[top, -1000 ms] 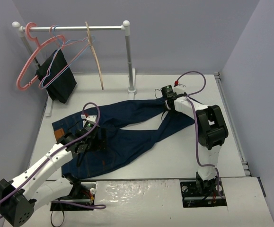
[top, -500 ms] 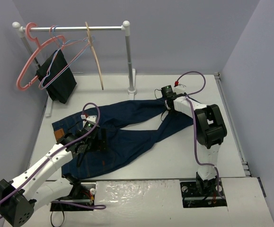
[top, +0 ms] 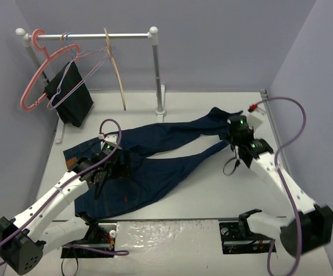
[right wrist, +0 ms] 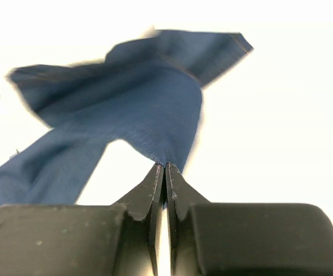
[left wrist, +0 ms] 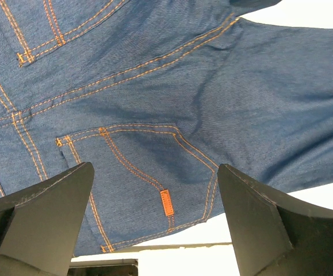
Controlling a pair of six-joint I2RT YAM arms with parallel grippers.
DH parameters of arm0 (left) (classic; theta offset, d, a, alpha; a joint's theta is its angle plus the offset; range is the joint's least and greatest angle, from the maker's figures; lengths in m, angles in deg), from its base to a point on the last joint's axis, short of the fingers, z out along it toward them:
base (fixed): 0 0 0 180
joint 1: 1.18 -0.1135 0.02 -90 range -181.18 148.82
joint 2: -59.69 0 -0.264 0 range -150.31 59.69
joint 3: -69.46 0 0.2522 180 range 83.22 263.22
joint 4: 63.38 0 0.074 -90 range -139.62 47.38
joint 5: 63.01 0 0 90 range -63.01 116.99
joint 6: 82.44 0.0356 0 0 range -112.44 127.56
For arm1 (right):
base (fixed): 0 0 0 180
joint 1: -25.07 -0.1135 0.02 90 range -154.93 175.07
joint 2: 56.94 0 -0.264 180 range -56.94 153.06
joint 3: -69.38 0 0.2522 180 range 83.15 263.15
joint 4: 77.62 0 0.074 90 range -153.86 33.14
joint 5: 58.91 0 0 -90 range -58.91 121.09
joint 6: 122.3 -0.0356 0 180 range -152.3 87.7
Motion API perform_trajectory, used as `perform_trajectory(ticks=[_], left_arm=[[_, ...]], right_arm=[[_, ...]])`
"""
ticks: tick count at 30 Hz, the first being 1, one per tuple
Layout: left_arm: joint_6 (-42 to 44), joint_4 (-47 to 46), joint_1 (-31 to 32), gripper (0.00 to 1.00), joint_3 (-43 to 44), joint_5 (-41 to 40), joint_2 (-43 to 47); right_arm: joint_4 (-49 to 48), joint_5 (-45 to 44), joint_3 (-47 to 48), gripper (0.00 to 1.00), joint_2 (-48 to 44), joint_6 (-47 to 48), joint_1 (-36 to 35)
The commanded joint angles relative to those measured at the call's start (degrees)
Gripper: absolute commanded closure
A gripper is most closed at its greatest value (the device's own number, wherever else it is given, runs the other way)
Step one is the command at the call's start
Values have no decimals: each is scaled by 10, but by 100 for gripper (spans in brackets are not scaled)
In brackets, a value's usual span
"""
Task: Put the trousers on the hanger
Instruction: Flatten out the trousers at the center of the board.
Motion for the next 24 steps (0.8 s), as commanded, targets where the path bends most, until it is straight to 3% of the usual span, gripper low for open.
perform_trajectory(ticks=[1,5,10,17,22,24], left_arm=[[-10,-17,-9,13,11,-16,-18],[-21,-25,-14,13,-2,-14,-40],[-41,-43,-16,13,-11,-10,-70],[-78,-103,-32,13,-30,17,-157],[-103,-99,-86,13,-50,21,-213],[-110,-96,-96,14,-56,4,-216]], right_arm=[[126,-3,-125,92,-140,-107,2],[182,-4,-161,74,-225,-132,1],[164,-11,-120,61,-209,-89,-3],[45,94,-63,57,-53,53,-51],[-7,119,-53,56,68,81,-139],[-25,119,-48,56,119,75,-206]])
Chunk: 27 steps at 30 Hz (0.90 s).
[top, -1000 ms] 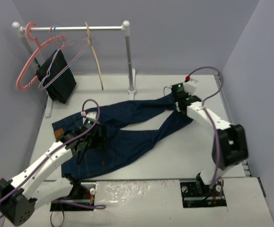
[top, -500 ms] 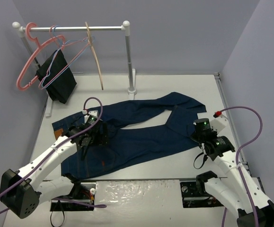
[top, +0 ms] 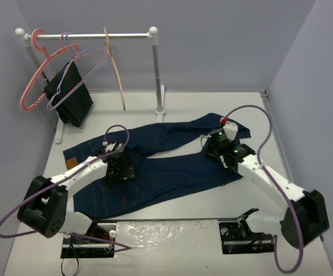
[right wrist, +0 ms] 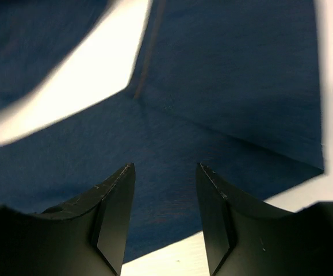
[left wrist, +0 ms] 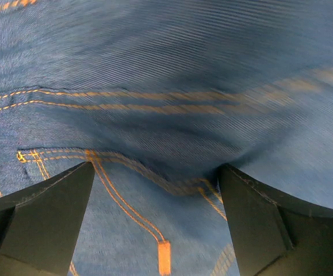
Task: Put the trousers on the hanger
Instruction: Flatten out the trousers at the center of the board.
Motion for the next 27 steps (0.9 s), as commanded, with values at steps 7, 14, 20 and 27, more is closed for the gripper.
perform_trajectory(ticks=[7,14,20,27], left_arm=[[-20,2,-108,14,-1,-52,-38],[20,27,-203,15,35,-74,-30],[45,31,-271,15,72,-68,13],[113,66,-272,14,112,-17,114]], right_arm=[[-135,47,36,56,221,10,-227],[-163,114,115,56,351,17,-309],[-177,138,216,56,410,45,-342],[-87,-24,237,55,331,81,-331]])
